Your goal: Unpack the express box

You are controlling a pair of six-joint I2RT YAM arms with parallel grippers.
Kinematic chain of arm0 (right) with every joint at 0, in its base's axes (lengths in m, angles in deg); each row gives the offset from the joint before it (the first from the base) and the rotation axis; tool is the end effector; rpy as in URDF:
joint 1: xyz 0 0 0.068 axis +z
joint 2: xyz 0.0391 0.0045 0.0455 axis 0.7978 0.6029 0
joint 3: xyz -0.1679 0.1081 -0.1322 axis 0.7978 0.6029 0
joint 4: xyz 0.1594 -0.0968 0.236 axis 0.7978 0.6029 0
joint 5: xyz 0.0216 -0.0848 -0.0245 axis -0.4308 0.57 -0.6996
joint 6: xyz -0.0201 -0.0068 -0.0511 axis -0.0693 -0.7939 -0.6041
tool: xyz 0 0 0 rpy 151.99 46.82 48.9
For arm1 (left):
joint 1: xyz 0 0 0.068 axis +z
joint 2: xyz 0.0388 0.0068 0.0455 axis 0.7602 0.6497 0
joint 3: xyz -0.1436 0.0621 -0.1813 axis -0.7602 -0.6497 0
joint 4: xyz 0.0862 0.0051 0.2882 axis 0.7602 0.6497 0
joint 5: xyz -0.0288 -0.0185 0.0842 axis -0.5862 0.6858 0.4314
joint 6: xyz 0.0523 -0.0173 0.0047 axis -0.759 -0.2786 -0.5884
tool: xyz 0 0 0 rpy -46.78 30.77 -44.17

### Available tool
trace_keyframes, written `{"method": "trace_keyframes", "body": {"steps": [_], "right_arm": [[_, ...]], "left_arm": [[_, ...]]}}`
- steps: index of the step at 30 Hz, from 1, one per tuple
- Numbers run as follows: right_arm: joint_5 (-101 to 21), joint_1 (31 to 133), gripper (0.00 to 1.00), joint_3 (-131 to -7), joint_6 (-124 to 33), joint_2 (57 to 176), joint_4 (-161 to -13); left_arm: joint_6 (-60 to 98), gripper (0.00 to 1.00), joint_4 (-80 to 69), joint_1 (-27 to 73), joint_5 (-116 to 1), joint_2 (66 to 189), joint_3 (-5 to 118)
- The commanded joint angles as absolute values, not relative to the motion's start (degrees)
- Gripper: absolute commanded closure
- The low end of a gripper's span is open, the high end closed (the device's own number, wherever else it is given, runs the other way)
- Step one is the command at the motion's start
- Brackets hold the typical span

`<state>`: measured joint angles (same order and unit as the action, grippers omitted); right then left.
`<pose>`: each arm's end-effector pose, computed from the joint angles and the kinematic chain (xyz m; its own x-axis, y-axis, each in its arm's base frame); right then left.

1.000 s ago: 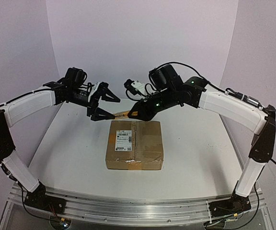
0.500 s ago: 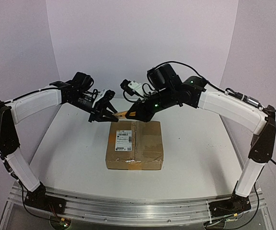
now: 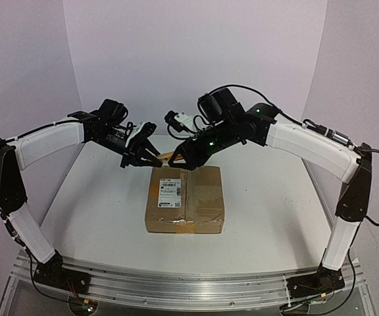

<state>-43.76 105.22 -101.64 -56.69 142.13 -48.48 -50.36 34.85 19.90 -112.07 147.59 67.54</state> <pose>0.2752 0.3683 0.3322 -0.3068 -0.5171 -0.7990 -0.8974 0.4369 0.0617 0.3247 -0.2228 0.2700 0.2432 0.3050 -0.9208 0.9520 -0.2568 0.1663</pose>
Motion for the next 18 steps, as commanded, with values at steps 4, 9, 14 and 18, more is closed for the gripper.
{"method": "trace_keyframes", "body": {"steps": [4,9,14,18], "right_arm": [[-46.48,104.73,0.5,-106.68,-53.0,144.11,-45.45],[-49.13,104.73,0.51,-108.95,-53.5,145.42,-45.47],[-50.29,104.85,0.72,-110.46,-53.43,146.71,-45.4],[-50.93,104.81,0.88,-110.81,-53.15,146.91,-45.47]], "left_arm": [[-49.89,1.0,31.95,19.82,-115.55,147.42,68.96],[-50.72,1.0,32.76,19.76,-115.78,147.38,68.76],[-49.2,1.0,31.6,19.68,-116.02,147.0,68.85],[-50.58,1.0,32.93,19.62,-115.85,147.02,68.88]]}}
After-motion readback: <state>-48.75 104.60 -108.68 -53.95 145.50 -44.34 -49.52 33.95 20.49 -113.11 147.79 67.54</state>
